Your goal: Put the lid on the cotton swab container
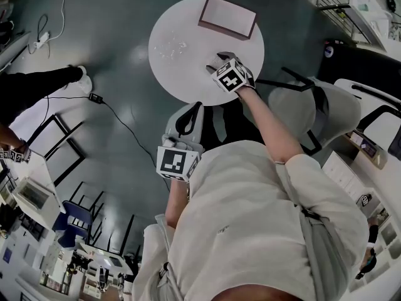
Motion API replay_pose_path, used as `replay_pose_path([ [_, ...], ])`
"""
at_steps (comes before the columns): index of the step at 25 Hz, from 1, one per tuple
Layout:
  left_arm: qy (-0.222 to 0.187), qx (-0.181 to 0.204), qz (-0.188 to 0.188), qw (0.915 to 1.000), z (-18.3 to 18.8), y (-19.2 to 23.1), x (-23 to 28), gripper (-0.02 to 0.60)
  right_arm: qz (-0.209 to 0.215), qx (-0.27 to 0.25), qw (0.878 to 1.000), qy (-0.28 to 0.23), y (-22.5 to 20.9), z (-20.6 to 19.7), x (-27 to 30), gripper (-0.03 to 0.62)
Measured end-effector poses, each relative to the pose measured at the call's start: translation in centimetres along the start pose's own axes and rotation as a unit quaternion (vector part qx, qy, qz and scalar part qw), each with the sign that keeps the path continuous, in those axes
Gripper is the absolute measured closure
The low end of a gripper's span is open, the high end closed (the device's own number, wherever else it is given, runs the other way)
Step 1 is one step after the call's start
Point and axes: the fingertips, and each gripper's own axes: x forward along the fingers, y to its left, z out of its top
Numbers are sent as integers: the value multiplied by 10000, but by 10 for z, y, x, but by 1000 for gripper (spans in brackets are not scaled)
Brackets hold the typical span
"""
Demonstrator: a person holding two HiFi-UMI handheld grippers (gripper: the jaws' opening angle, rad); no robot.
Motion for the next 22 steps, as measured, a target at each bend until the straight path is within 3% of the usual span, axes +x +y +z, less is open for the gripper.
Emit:
replay_pose_path([
  [7,121,72,8,9999,-15,1,6,577,117,-65,9999,65,2,2,-1,342],
  [11,367,344,-1,9987,-42,11,23,575,166,-197,9996,-62,3,1,-2,344],
  [22,911,265,5,9955,-123,40,77,575,348,-438,9983,-174,7,-11,-13,345],
])
